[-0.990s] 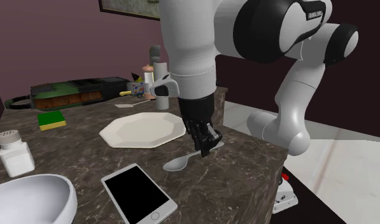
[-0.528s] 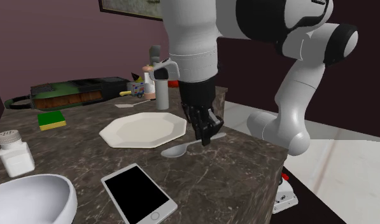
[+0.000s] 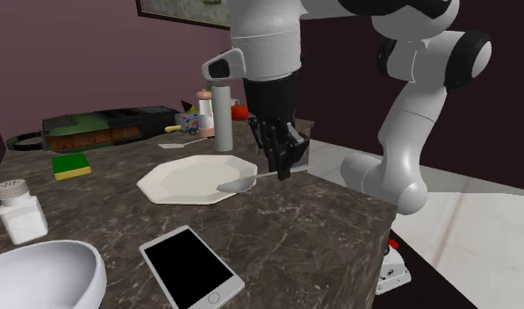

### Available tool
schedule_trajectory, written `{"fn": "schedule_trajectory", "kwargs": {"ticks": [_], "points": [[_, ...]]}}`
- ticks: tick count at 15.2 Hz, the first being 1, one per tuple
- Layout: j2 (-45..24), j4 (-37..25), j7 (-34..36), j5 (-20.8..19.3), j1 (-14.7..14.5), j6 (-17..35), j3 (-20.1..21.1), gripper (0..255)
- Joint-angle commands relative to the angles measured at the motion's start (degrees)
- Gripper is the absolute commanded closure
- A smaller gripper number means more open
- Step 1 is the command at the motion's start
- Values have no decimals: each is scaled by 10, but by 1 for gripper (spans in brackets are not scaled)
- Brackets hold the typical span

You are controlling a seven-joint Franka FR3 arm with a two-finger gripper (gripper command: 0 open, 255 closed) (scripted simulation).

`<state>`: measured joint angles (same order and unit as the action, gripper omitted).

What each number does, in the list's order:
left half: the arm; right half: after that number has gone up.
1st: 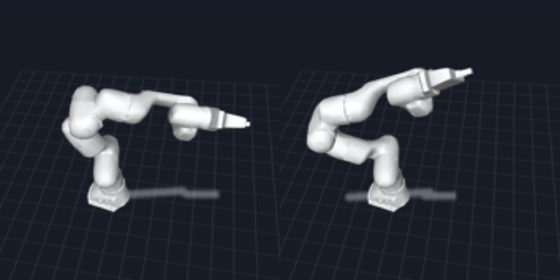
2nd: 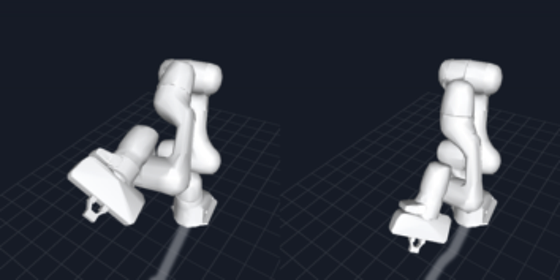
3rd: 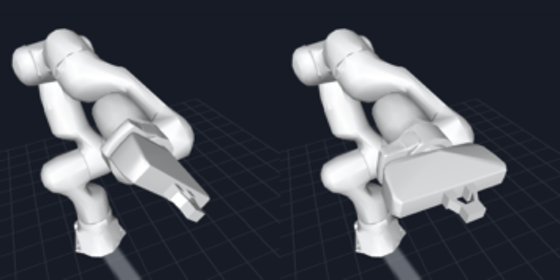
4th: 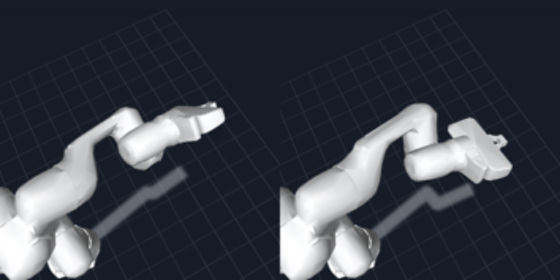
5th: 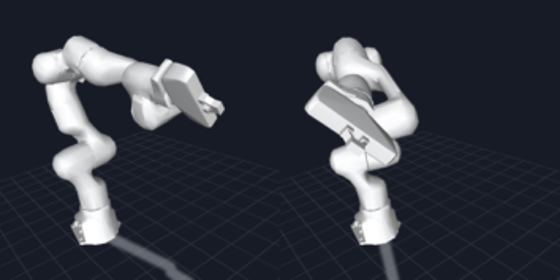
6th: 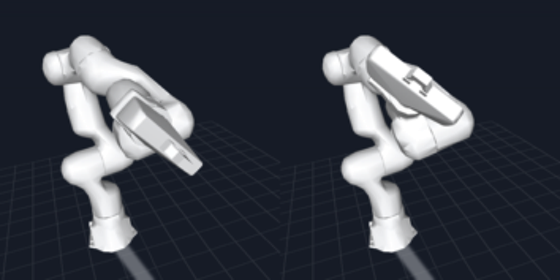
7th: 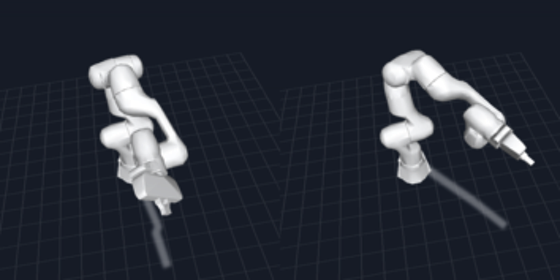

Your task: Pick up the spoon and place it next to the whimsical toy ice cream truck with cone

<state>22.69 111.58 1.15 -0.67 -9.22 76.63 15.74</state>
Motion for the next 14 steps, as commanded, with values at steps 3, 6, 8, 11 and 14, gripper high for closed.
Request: {"fn": "schedule_trajectory", "kwargs": {"ticks": [3, 6, 8, 11, 14], "points": [[-9, -40, 0, -2, 1, -31, 1, 255], [-18, -71, -1, -4, 2, -54, 1, 255], [-24, -93, -1, -6, 3, -70, 2, 255], [-34, -127, -1, -8, 4, -94, 3, 255], [-46, -163, -1, -11, 5, -118, 4, 255]]}}
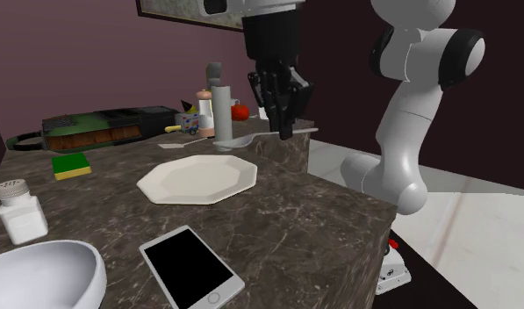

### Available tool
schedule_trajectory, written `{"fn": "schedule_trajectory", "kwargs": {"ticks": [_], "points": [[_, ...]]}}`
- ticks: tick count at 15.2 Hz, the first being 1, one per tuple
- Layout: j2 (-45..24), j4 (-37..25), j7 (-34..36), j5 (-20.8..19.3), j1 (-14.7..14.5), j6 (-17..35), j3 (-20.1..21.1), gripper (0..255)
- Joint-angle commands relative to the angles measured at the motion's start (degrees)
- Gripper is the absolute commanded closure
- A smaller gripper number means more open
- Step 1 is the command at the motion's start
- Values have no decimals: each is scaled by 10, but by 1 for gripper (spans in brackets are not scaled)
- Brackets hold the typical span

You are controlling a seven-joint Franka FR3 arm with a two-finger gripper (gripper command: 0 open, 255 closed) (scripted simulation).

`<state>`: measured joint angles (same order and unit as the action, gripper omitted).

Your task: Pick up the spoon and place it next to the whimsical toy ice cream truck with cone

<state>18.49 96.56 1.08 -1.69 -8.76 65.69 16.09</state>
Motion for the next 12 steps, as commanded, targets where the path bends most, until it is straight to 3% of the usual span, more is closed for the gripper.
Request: {"fn": "schedule_trajectory", "kwargs": {"ticks": [1, 12], "points": [[-9, -25, 0, -2, 1, -17, 1, 255], [-70, -182, 5, -18, 2, -116, 12, 255]]}}
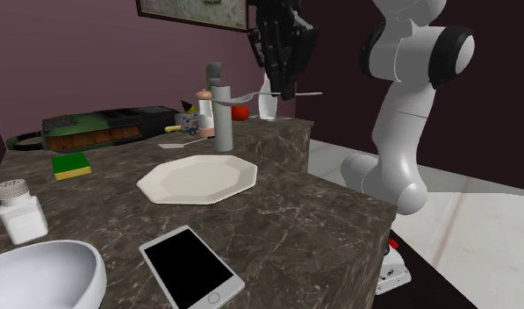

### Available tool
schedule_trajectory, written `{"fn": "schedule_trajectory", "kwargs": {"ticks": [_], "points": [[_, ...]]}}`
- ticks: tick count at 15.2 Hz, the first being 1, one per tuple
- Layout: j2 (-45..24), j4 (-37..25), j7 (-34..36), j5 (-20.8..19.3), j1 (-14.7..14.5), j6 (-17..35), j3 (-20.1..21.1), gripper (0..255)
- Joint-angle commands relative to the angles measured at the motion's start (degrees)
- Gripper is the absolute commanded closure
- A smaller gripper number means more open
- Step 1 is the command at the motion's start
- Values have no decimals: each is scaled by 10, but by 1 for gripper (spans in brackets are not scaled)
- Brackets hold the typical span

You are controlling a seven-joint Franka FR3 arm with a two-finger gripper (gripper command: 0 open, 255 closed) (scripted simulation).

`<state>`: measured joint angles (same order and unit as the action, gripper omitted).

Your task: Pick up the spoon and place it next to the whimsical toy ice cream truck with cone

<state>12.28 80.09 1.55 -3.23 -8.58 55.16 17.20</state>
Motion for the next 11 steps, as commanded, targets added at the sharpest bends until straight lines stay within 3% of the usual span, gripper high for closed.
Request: {"fn": "schedule_trajectory", "kwargs": {"ticks": [1, 11], "points": [[-14, -32, 1, -4, 0, -19, 2, 255], [52, 46, -178, -58, 47, 14, -108, 255]]}}
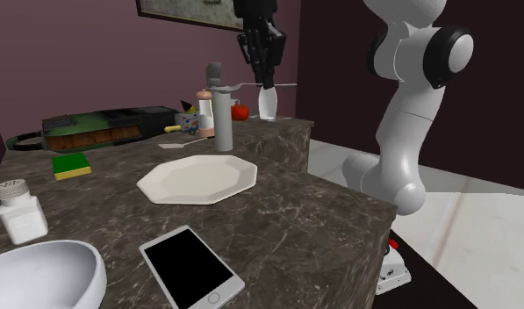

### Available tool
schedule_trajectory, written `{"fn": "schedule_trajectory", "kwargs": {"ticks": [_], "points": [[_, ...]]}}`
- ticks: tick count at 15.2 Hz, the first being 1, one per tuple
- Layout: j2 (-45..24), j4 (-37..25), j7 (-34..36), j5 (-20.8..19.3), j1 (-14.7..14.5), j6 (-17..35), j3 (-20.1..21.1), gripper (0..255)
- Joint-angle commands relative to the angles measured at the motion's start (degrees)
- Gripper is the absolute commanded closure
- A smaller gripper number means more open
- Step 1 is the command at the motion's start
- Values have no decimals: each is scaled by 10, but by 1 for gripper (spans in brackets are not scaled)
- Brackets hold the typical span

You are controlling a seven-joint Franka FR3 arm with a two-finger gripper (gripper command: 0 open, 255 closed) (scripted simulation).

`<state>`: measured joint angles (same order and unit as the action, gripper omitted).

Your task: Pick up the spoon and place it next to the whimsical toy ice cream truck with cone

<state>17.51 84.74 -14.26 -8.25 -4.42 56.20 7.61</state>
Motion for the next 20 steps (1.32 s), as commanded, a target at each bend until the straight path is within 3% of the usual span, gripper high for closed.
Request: {"fn": "schedule_trajectory", "kwargs": {"ticks": [1, 11, 20], "points": [[2, 4, -37, -14, 9, 7, -22, 255], [-9, 2, -200, -73, 53, 48, -128, 255], [-78, -63, -345, -97, 98, 89, -223, 255]]}}
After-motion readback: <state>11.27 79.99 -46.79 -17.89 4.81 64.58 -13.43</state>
